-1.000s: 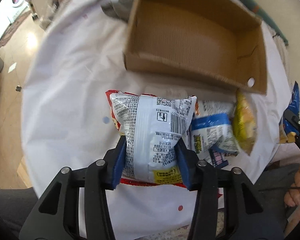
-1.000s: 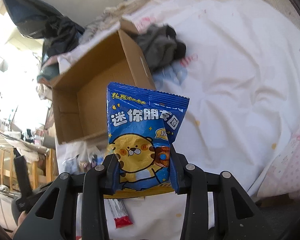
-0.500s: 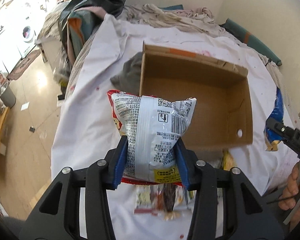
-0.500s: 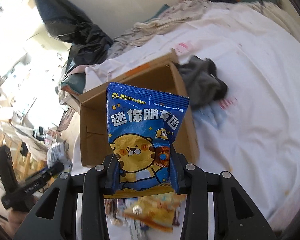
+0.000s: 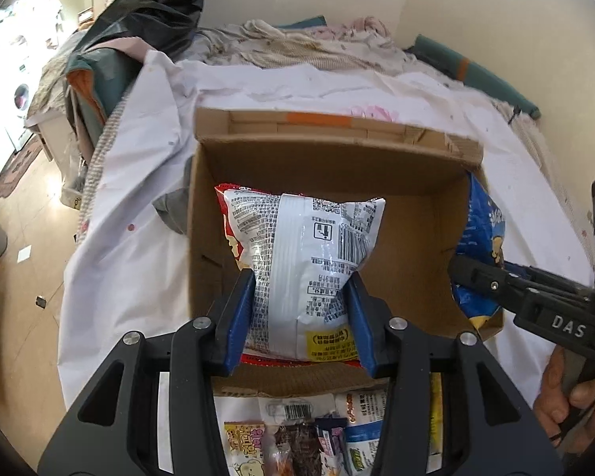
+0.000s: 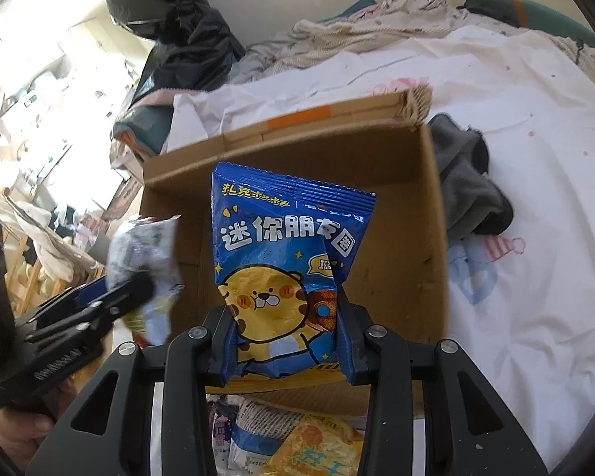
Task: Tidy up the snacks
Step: 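Lower both bags into the cardboard box and open both tools, then withdraw both tools from the box toward the snack pile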
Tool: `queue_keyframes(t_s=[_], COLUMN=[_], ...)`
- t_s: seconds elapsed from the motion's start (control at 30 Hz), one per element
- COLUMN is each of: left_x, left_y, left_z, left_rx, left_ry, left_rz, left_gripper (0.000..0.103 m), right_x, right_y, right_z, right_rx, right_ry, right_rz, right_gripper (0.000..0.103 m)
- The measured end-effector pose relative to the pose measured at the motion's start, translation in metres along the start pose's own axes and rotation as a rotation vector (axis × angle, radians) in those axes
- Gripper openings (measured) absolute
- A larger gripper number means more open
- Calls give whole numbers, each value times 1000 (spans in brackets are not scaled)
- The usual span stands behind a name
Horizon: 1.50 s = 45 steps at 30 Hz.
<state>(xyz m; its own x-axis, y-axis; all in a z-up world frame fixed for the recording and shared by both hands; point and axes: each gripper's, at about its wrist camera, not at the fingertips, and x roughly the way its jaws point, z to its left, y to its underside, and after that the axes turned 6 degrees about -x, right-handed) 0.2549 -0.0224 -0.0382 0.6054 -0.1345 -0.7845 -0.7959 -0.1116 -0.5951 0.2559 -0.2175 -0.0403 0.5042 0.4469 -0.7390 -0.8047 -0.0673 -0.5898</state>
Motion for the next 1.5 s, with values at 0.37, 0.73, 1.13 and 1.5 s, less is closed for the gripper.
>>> queue_keyframes(t_s=[0.37, 0.73, 1.13, 1.5], left_x=[11, 15, 1, -41], left_y=[4, 7, 8, 10], left_z=[-4, -5, 1, 15], left_rx=[37, 20, -18, -43], left_ry=[-20, 1, 13, -12], left_rz=[-6, 36, 6, -98], left_gripper=[41, 48, 86, 86], right_x=[29, 25, 5, -30], right_y=[3, 1, -6, 7], right_z=[-2, -15, -7, 3], right_rx=[-21, 70, 47, 47], right_ry=[44, -11, -8, 7], right_rz=[83, 65, 0, -50], right_gripper=[42, 78, 82, 96])
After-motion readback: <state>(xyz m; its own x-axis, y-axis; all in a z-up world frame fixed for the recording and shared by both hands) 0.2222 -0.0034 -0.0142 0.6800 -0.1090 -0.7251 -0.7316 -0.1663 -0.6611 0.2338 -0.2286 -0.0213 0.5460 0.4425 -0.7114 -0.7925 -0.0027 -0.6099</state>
